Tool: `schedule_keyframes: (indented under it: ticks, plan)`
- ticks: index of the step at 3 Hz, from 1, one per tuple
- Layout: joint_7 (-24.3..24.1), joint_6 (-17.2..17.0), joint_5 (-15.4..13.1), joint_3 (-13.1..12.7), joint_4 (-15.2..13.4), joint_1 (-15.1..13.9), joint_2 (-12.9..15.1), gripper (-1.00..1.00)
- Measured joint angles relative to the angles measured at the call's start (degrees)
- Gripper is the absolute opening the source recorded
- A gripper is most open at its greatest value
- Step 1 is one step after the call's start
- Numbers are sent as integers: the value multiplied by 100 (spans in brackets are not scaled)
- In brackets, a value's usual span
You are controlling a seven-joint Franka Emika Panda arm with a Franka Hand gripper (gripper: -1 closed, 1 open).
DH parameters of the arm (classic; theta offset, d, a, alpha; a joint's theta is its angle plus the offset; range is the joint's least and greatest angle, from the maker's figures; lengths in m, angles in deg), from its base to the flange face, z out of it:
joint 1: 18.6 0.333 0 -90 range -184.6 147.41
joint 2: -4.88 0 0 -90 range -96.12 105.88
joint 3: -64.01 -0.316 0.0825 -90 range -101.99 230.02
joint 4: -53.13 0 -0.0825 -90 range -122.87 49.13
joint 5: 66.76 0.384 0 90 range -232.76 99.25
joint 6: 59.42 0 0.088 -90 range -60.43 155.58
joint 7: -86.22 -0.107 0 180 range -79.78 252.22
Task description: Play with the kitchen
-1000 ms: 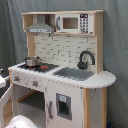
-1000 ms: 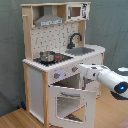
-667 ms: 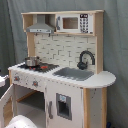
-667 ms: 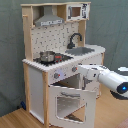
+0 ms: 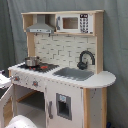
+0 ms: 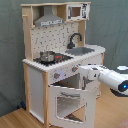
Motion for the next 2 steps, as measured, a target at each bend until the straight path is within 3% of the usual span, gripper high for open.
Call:
schedule_keyframes:
  ticks: [2]
  plan:
    - [-74,912,-17,0,-847,222,0,100]
